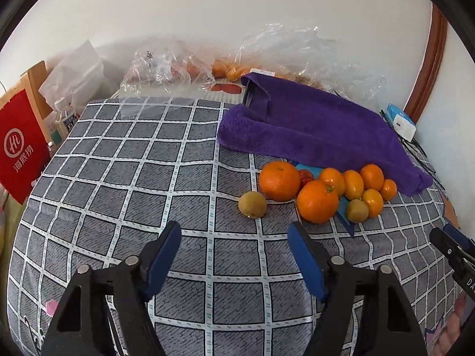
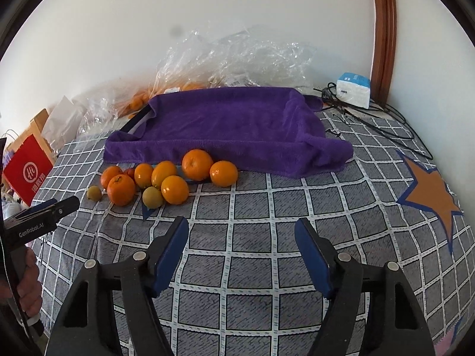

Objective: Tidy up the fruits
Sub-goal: 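Grasp the small yellow fruit with the left gripper while the right gripper grasps an orange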

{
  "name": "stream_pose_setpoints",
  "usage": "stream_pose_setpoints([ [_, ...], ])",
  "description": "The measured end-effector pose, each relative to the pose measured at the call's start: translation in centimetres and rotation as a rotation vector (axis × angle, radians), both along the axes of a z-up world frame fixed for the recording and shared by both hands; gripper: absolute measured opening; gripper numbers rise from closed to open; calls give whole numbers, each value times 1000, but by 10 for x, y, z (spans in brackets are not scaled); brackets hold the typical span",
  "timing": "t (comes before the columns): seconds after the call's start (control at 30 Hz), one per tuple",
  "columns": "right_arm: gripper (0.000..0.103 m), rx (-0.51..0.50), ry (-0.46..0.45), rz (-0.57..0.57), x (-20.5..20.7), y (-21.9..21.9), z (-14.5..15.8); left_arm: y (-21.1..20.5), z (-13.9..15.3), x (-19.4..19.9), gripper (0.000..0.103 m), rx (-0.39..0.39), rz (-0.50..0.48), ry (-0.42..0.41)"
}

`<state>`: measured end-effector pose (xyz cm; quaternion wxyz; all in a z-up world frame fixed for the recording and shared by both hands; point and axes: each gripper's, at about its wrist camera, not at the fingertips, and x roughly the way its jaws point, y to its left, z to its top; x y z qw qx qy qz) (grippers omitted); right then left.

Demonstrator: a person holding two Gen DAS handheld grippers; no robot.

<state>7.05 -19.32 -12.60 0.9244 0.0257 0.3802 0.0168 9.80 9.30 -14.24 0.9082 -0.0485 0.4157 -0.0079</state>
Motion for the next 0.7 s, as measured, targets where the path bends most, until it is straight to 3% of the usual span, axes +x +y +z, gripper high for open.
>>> stream_pose_setpoints([
  [0.17, 64, 13, 1, -17, 6, -5, -6, -10, -12, 14, 60, -1, -29, 20],
  [0.37, 61, 29, 17, -14, 11, -7, -13, -16, -17, 28, 58, -15, -36, -2],
  [0.5, 55, 39, 30, -7, 16, -8, -18, -10, -16, 34, 25, -47, -27, -4],
  [0.7, 55, -11, 4, -4, 37, -2, -16, -7, -16, 32, 25, -101, -67, -19],
])
